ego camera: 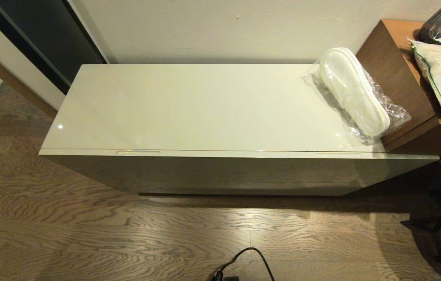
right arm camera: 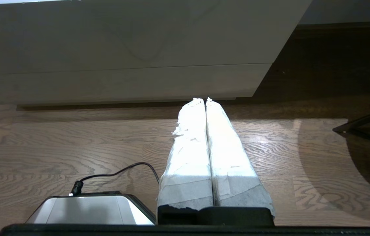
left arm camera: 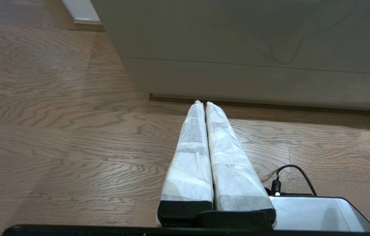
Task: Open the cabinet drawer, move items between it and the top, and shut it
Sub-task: Open the drawer
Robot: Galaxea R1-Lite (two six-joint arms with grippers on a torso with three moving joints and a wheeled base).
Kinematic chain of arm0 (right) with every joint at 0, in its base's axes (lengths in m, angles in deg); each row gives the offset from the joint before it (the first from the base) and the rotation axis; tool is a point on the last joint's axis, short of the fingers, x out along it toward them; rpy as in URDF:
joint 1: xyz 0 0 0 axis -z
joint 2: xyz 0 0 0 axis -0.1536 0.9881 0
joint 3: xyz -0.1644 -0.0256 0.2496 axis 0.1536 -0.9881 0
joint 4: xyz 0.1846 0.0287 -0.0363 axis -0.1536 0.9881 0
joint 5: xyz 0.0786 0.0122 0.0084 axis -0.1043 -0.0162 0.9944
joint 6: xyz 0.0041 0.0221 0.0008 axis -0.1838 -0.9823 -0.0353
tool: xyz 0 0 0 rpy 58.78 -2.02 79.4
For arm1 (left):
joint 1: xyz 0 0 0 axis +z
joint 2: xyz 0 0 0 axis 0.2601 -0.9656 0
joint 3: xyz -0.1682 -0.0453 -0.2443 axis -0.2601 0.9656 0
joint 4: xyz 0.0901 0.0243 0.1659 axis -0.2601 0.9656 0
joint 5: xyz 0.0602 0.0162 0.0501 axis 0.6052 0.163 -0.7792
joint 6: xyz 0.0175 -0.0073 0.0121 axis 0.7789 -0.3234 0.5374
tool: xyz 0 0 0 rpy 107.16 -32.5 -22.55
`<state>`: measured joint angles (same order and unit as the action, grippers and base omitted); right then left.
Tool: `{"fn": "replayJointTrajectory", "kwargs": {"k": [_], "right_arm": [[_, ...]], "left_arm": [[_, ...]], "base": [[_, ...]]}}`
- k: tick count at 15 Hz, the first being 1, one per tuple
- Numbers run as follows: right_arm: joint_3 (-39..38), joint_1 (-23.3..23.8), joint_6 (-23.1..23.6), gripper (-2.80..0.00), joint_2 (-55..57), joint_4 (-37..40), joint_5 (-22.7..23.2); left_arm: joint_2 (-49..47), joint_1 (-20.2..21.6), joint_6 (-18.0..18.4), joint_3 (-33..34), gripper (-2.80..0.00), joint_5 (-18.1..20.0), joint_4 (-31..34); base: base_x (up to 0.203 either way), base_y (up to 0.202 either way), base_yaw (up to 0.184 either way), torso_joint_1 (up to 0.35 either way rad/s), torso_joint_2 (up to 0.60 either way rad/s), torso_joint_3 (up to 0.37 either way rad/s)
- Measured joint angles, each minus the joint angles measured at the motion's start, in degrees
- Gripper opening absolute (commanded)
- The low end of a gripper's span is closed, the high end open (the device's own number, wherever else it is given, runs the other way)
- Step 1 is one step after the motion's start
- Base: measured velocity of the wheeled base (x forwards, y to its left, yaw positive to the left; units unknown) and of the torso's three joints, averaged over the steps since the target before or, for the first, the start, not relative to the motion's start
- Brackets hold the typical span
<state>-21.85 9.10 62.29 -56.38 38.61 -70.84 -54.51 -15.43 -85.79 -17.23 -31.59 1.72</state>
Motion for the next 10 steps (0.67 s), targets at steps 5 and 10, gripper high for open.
{"fn": "replayJointTrajectory", "kwargs": {"k": [5,10], "right_arm": [[0.0,0.0,2.1,-2.80,0.0,1.2,0.2],[0.5,0.0,3.0,-2.80,0.0,1.0,0.3]], "left_arm": [[0.0,0.0,0.0,0.0,-2.80,0.0,0.0],[0.0,0.0,0.0,0.0,-2.80,0.0,0.0]], "base": [[0.000,0.000,0.000,0.000,0.00,0.000],[0.000,0.000,0.000,0.000,0.00,0.000]]}}
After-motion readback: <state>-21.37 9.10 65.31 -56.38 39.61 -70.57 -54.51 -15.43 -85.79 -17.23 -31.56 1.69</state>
